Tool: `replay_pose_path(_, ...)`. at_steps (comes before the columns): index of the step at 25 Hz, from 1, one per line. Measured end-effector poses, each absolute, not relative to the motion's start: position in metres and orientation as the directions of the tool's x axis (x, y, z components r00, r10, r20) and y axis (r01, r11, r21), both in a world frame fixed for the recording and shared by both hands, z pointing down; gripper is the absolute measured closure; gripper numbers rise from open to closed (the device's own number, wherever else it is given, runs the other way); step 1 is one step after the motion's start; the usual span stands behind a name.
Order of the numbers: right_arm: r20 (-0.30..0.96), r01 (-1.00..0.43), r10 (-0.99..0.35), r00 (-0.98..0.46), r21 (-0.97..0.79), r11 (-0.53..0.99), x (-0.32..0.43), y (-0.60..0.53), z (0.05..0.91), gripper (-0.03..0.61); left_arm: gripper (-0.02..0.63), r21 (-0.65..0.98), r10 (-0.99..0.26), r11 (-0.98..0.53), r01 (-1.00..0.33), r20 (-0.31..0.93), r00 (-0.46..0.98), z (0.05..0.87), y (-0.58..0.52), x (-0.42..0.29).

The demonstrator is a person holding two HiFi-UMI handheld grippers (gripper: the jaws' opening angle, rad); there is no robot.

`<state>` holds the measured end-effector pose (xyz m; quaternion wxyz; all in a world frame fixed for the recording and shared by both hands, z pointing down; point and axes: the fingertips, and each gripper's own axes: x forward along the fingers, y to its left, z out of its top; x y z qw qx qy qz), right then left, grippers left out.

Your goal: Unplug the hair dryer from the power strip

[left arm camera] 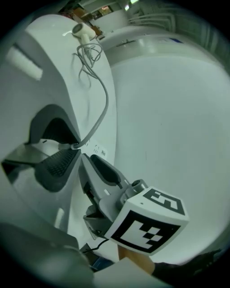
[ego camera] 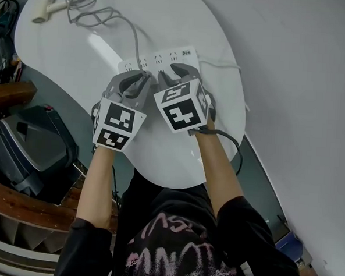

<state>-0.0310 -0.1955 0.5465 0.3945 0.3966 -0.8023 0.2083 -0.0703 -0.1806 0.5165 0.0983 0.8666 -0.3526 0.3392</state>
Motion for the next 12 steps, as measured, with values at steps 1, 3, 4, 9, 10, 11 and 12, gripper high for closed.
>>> replay_pose_path(1,0.797,-0.801,-0.473,-0.375,-0.022,0.598,-0.0312,-0.1952,0.5464,0.434,0.564,-0.054,-0.549,-0.722,-0.69,0.652,0.523,0.5161,-0.1808,-0.0711)
replay_pose_path(3,0.794,-0.802,-0.475,-0.378,-0.025,0.597,-0.032,-0.1952,0.5465,0.434,0.564,-0.01,-0.556,-0.694,-0.72,0.643,0.527,0.5158,-0.1829,-0.0739)
replay_pose_path(4,0.793,-0.802,-0.476,-0.379,-0.026,0.596,-0.032,-0.1956,0.5466,0.434,0.564,0.012,-0.558,-0.681,-0.732,0.639,0.53,0.5157,-0.1847,-0.0748)
replay_pose_path(9,0.795,-0.802,-0.475,-0.377,-0.025,0.596,-0.0306,-0.1951,0.5465,0.434,0.565,-0.064,-0.542,-0.725,-0.686,0.667,0.511,0.5149,-0.1801,-0.0698)
replay_pose_path(10,0.795,-0.802,-0.474,-0.379,-0.026,0.597,-0.0309,-0.1949,0.5462,0.434,0.565,-0.064,-0.541,-0.725,-0.685,0.667,0.511,0.5148,-0.1791,-0.0701)
replay_pose_path(11,0.795,-0.801,-0.473,-0.38,-0.028,0.597,-0.0313,-0.1946,0.5462,0.434,0.565,-0.051,-0.543,-0.718,-0.694,0.664,0.514,0.5148,-0.1789,-0.071)
replay_pose_path(12,0.795,-0.801,-0.473,-0.38,-0.027,0.598,-0.0316,-0.1943,0.5464,0.434,0.566,-0.027,-0.546,-0.704,-0.709,0.659,0.517,0.5149,-0.1796,-0.0723)
